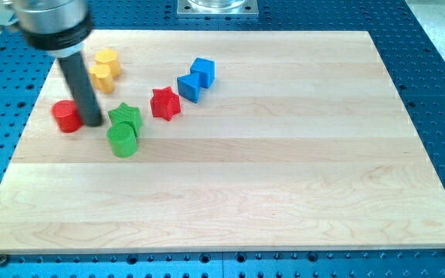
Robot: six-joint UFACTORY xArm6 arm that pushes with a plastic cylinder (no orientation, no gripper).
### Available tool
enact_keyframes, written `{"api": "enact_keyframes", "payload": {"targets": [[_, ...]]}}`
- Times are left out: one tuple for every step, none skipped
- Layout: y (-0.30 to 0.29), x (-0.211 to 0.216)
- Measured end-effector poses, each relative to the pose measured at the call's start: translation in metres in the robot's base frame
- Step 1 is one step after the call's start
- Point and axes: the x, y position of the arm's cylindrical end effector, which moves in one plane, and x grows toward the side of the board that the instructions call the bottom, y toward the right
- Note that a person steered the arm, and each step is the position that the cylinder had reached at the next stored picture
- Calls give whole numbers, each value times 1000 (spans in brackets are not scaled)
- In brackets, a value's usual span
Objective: Push the red circle to the bottom left side of the board
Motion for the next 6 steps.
{"api": "enact_keyframes", "payload": {"targets": [[16,1],[19,-57],[-34,-25],[-33,54],[-24,99],[-24,61]]}}
